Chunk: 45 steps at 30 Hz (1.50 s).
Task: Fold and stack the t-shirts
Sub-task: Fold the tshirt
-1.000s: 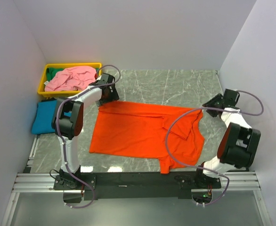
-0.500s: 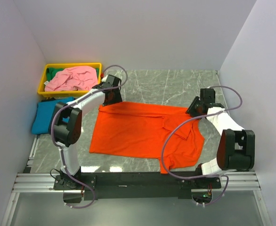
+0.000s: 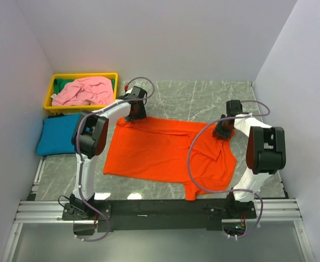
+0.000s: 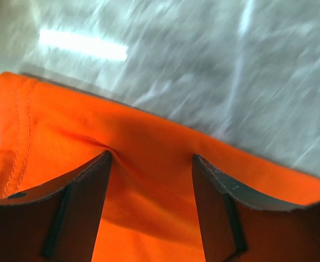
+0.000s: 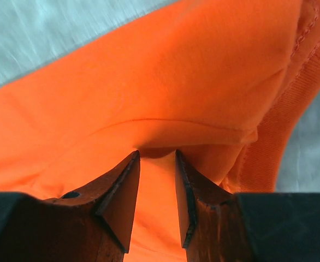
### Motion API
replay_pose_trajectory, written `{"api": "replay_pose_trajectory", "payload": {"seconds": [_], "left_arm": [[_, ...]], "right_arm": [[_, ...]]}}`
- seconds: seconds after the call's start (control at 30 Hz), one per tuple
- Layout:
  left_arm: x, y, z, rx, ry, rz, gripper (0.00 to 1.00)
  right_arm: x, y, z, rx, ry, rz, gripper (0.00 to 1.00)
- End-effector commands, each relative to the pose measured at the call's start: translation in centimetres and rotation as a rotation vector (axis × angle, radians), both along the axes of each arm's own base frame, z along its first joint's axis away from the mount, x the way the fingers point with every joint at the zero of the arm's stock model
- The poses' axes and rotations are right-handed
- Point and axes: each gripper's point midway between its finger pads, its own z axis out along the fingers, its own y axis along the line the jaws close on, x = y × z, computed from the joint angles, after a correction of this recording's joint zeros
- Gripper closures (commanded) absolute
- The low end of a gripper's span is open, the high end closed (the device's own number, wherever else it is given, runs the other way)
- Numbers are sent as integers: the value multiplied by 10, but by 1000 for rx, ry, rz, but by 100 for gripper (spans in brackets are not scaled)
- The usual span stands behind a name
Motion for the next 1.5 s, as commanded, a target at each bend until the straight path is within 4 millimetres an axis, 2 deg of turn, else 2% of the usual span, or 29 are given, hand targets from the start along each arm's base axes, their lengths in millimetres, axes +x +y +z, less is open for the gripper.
{"api": "replay_pose_trajectory", "payload": {"seconds": [0.0,0.13,0.17,0.2,0.23,0.27,0.43,0.53,0.7,0.73,0.77,0.8,0.83,0.87,0.9,0.93,0.97,1.0,1.03,1.07,1.1,1.13,1.17,1.2,1.27,1.3,1.33,1.37,1.47], "left_arm": [[13,-6,-13,2,17,-16,34],[38,-12,-12,-13,-1,-9,33],[42,-10,-18,-12,5,-2,33],[51,-11,-12,-22,-15,1,33],[56,-11,-11,-27,-21,6,31],[60,-5,-14,-28,-18,20,31],[84,3,6,-103,-66,73,24],[90,6,22,-124,-96,70,17],[92,13,76,-139,-189,65,5],[90,13,87,-147,-206,61,3],[87,13,114,-166,-246,60,3],[80,13,119,-168,-247,58,2],[74,12,129,-173,-261,52,2],[62,14,149,-179,-284,50,2],[53,14,156,-178,-290,45,2],[43,11,163,-170,-297,41,3],[24,15,168,-162,-291,42,3],[12,18,168,-150,-281,49,4],[-3,23,163,-134,-252,62,5],[-17,28,175,-152,-266,75,5],[-39,37,147,-125,-200,82,5],[-53,43,157,-138,-220,91,5],[-76,52,128,-112,-156,99,5],[-88,57,122,-108,-145,102,4],[-118,73,103,-88,-112,130,4],[-127,78,97,-84,-102,140,5],[-135,85,96,-91,-103,157,5],[-149,93,78,-85,-64,179,5],[-168,108,55,-89,-26,224,7]], "right_arm": [[23,-5,-2,-22,-5,8,60],[46,-11,-12,-24,21,2,60],[62,-14,-3,-27,-11,-1,60],[68,-16,-1,-30,-16,-3,60],[72,-23,-5,-32,-2,-14,60],[89,-29,7,-42,-41,-23,60],[122,-66,17,-61,-86,-89,60],[140,-85,40,-82,-139,-109,60],[136,-85,85,-96,-215,-94,58],[132,-83,109,-96,-264,-95,56],[120,-79,107,-90,-249,-93,55],[111,-75,128,-87,-291,-98,54],[94,-70,116,-79,-256,-97,52],[83,-66,117,-75,-254,-99,51],[71,-61,135,-69,-294,-105,48],[50,-57,117,-56,-253,-110,47],[38,-52,115,-47,-251,-112,46],[26,-47,127,-37,-293,-120,45],[6,-42,109,-28,-257,-121,44],[-4,-39,106,-25,-258,-122,44],[-14,-36,115,-28,-294,-124,43],[-32,-31,99,-33,-257,-123,43],[-40,-29,96,-30,-255,-127,43],[-49,-28,102,-33,-281,-132,42],[-70,-29,86,-47,-254,-143,42],[-76,-29,90,-55,-278,-146,41],[-87,-29,79,-57,-254,-147,41],[-91,-28,76,-54,-254,-147,41],[-105,-25,63,-51,-226,-141,40]]}}
